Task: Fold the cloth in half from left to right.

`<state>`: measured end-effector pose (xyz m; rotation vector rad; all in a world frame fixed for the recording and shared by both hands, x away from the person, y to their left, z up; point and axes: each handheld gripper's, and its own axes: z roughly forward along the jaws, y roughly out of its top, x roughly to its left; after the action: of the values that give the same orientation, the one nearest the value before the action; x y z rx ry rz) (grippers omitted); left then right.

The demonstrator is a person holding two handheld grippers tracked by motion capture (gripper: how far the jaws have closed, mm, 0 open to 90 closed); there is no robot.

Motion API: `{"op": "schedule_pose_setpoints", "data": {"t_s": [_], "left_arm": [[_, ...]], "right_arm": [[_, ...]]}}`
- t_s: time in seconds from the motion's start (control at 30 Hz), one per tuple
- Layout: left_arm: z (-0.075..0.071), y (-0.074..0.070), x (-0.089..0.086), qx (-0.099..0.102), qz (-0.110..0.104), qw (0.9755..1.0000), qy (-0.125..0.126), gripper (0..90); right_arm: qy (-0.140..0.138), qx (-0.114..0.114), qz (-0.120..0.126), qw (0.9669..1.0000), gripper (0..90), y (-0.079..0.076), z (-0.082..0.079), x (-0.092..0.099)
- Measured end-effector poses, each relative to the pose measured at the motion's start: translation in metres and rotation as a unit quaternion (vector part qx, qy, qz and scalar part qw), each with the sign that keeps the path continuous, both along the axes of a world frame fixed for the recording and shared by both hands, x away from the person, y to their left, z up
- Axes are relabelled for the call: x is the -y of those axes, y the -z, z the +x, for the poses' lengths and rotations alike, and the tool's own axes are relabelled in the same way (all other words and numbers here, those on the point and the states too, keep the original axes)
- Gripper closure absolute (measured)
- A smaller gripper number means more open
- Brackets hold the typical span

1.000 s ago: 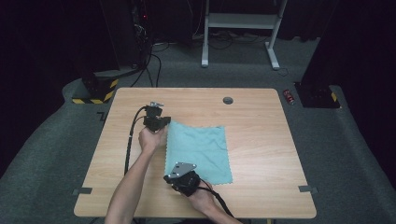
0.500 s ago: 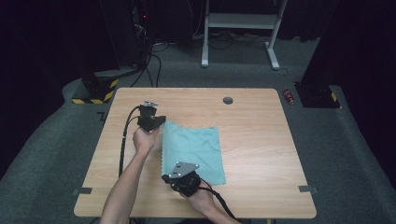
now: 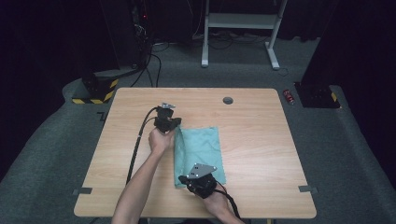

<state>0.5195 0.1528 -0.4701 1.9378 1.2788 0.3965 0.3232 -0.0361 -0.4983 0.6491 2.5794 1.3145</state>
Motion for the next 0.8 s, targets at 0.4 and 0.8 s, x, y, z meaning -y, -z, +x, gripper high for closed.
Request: {"op": "schedule_pose_setpoints", "data": {"t_s": [0.4,0.8], "left_arm": [[0.004,0.003,0.019,0.000,0.000,0.9999,0.015,90.0],[0.010,0.008,0.047,-0.003,0.015,0.9992,0.036,90.0]], "right_arm": [[0.031,-0.005,0.007,0.9995,90.0,0.006,0.000,0.027],[0.062,-0.010,0.004,0.9980,90.0,0.014,-0.001,0.055]]}}
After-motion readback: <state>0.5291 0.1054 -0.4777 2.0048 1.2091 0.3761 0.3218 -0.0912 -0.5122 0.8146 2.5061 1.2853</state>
